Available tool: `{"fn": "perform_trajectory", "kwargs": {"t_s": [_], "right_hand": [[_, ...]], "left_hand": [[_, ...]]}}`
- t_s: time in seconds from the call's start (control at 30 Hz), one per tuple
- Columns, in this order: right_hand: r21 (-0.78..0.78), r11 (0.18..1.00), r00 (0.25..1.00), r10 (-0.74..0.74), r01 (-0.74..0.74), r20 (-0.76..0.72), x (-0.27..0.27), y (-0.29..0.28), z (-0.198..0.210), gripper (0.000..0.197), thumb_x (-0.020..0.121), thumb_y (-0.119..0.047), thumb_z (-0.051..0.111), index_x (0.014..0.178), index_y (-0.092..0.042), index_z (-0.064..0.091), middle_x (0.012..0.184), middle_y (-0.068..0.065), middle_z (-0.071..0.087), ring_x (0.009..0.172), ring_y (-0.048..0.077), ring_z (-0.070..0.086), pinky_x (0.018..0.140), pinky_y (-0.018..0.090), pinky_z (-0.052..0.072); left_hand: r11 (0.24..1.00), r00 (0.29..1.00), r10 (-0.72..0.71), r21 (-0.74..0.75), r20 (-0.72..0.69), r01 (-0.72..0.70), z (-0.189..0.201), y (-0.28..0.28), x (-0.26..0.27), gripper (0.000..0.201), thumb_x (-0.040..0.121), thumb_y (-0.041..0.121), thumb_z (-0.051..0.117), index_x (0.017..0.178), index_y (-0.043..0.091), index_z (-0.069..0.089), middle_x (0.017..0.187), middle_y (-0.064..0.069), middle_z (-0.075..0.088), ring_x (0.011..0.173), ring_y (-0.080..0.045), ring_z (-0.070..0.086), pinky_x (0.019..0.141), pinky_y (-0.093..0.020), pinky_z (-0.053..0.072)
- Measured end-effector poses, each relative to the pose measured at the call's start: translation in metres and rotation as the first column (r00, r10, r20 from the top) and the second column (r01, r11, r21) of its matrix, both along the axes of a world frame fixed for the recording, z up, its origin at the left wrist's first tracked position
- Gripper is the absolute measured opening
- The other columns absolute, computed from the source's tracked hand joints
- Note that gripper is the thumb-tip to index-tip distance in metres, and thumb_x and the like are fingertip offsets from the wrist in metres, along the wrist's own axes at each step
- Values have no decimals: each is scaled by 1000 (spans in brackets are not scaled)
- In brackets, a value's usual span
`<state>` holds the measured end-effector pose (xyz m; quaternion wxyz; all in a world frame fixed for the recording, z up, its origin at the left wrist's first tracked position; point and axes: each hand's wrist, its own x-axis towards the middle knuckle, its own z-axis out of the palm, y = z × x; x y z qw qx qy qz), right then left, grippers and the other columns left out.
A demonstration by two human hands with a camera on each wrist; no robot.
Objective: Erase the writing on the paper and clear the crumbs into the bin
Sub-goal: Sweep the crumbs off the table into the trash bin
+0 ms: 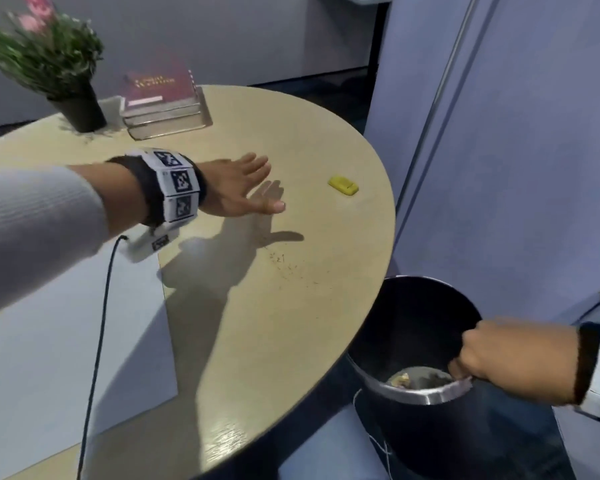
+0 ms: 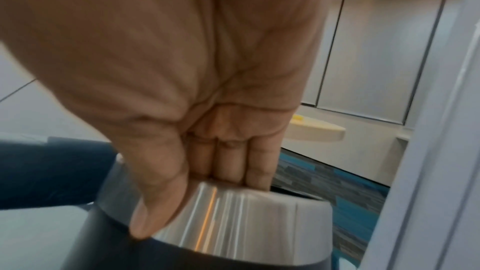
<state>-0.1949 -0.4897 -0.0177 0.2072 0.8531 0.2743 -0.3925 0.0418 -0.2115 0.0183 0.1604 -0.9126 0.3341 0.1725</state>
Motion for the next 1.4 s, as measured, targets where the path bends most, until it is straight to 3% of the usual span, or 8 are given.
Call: {"fn": "perform_trajectory", "kwargs": {"t_s": [0.13,0.27,0.53,0.67,0.8,1.03,1.23,1.4], "right_hand": [[51,998,1000,-23,23,9,5,4,19,28,94,-10,37,108,-17,60,92,9,59,74,22,46,48,22,23],[29,999,1000,28,-28,9,9,15,26,26,94,-10,37,105,-18,58,80,7,52,73,24,44,57,28,26],[12,996,996,86,-86,17,4,26,40,30,89,-5,37,106,-17,58,90,11,58,90,33,56,58,30,27],[82,995,998,51,-54,36,8,24,41,23,86,-4,39,92,-17,57,63,4,37,55,18,38,48,24,24],[134,989,997,49,-56,58,12,25,39,20,81,0,44,84,-15,57,59,2,38,49,16,34,45,22,25],[116,991,996,62,-70,64,10,28,37,25,86,-1,39,91,-13,61,61,1,40,50,14,34,47,22,26],[123,988,994,81,-89,73,11,30,34,27,87,1,43,95,-16,63,67,1,51,50,12,38,49,23,33],[125,989,996,72,-78,54,12,34,36,22,87,-1,44,89,-15,61,66,1,50,51,15,39,49,25,34]], "left_hand": [[999,998,32,12,-58,-31,-40,-13,12,134,50,95,-11,150,7,-7,158,-11,-11,146,-23,-7,118,-44,8],[998,992,65,1,-106,-65,-55,-20,2,131,55,97,2,148,6,-16,156,-12,-20,145,-24,-15,119,-42,2],[928,885,-369,-65,-283,366,-45,-40,-99,126,54,95,-6,145,9,-24,150,-10,-34,140,-20,-28,117,-39,-9],[985,968,-168,-79,-185,156,-30,-33,-60,121,58,93,-7,146,12,-23,152,-11,-29,142,-21,-21,118,-43,-3],[996,992,45,-67,-116,-53,-40,-36,-42,132,53,97,3,150,8,-12,157,-13,-16,145,-25,-11,118,-44,1],[931,895,-364,-105,-259,349,-45,-58,-130,122,59,94,0,146,13,-25,150,-9,-33,140,-20,-29,117,-43,-10],[994,987,-111,6,-113,112,-37,-40,-84,134,49,96,0,148,7,-17,154,-15,-23,143,-26,-19,117,-47,-5],[895,846,-444,-111,-295,432,-46,-62,-160,123,57,92,6,146,12,-23,151,-10,-32,140,-22,-29,113,-46,-18]]}}
